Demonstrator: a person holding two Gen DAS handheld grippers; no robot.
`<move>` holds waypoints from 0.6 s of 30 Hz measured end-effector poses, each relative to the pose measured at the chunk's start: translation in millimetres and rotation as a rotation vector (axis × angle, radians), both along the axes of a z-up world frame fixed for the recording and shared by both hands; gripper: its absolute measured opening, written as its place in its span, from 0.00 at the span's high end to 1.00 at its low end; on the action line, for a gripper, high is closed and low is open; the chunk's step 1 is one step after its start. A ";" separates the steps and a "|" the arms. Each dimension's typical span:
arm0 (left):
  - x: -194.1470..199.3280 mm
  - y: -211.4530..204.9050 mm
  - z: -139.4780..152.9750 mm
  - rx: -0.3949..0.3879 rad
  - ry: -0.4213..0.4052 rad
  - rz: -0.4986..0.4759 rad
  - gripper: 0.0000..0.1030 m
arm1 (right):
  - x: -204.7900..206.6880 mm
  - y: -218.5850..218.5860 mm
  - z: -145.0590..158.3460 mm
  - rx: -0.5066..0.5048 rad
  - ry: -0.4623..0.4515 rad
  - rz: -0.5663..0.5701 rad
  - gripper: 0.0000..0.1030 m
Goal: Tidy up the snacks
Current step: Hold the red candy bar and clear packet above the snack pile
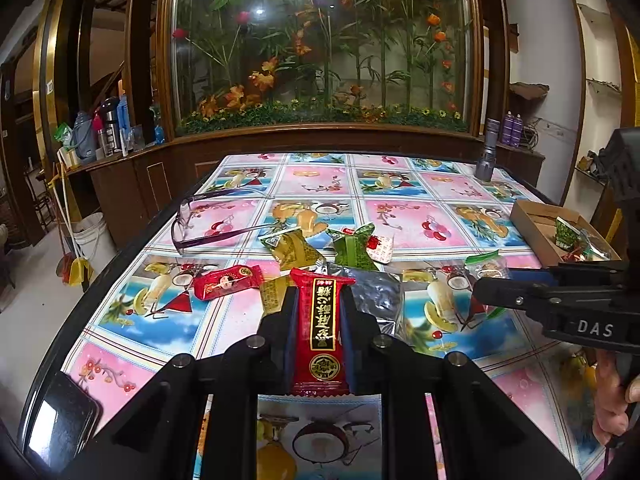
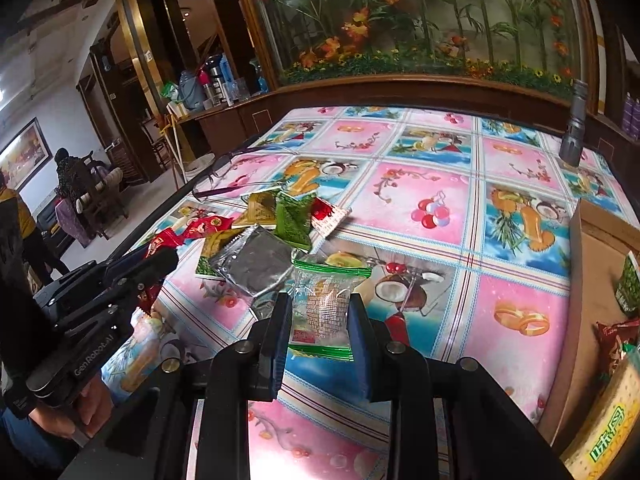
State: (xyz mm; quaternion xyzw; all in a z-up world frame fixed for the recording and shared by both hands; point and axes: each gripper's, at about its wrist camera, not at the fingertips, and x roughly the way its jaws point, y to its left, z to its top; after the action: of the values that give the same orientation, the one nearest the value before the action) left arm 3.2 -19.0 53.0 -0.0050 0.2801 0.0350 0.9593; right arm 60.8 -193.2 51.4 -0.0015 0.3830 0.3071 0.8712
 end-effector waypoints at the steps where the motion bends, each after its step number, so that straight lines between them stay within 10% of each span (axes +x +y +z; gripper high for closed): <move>1: -0.3 -0.6 0.0 0.001 -0.001 -0.002 0.83 | 0.5 -0.6 -0.6 0.000 0.002 -0.003 0.70; 18: -1.0 -3.3 -1.4 -0.001 0.000 -0.010 0.83 | 5.2 -9.4 0.2 0.032 0.017 -0.021 0.70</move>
State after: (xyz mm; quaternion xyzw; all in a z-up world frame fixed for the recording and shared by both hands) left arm 2.2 -22.3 51.7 -0.0042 0.2800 0.0301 0.9595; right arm 66.0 -202.7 51.6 0.0192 0.3855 0.3039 0.8710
